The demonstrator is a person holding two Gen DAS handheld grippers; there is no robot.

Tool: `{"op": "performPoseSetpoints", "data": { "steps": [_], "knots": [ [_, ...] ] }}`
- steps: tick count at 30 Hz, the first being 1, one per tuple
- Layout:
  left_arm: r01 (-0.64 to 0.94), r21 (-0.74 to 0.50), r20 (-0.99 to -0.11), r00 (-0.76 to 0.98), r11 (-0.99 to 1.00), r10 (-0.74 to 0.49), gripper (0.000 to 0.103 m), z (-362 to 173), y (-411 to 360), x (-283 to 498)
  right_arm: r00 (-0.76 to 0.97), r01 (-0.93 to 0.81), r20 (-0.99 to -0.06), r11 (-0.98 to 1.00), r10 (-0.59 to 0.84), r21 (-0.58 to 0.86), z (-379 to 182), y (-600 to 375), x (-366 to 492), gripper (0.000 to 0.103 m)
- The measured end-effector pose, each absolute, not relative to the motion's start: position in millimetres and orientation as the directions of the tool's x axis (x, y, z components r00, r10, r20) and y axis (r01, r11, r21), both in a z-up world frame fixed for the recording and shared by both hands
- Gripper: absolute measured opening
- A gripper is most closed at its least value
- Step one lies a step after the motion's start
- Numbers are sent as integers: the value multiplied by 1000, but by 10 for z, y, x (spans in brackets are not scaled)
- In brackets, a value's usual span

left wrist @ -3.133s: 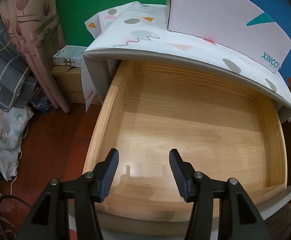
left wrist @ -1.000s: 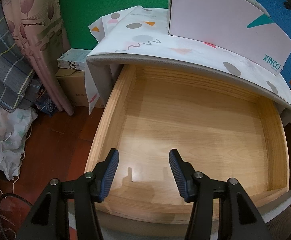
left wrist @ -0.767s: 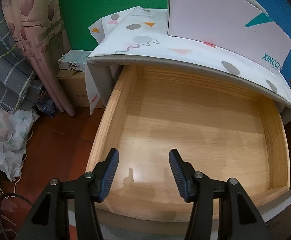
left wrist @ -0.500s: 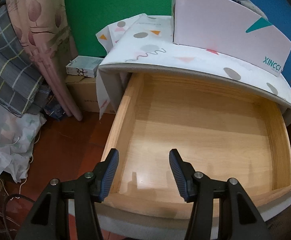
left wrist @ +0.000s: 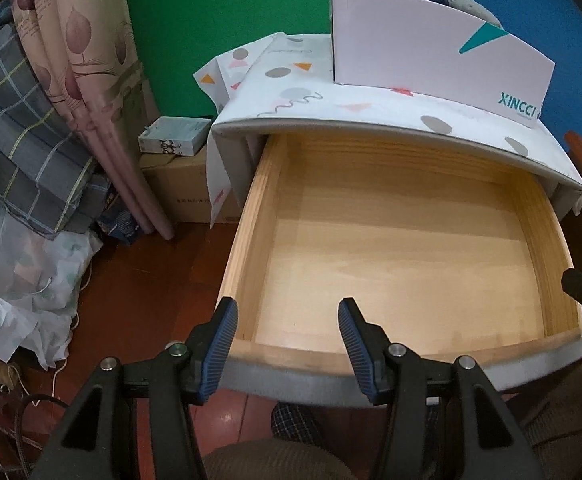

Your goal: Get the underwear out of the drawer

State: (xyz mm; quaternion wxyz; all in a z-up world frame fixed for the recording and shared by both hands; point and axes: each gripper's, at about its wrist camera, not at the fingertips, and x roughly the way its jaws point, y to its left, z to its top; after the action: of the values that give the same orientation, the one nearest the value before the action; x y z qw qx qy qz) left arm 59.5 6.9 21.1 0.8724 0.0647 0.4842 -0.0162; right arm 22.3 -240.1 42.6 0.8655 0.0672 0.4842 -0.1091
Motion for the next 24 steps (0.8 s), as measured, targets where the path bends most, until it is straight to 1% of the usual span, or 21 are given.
{"op": "performPoseSetpoints", "data": {
  "steps": [9, 15, 24],
  "knots": [
    [81, 106, -840, 540, 991, 46, 54, 216, 21, 510, 511, 196, -848, 979, -143, -47, 400, -2201, 228, 101],
    [105, 70, -847, 532, 992, 3, 54, 177, -22, 476, 516, 183, -845, 982, -139, -50, 389, -2066, 162, 102],
    [124, 69, -844, 536, 990, -9, 54, 138, -47, 465, 507, 201, -851, 979, -139, -41, 349, -2086, 172, 102]
  ]
}}
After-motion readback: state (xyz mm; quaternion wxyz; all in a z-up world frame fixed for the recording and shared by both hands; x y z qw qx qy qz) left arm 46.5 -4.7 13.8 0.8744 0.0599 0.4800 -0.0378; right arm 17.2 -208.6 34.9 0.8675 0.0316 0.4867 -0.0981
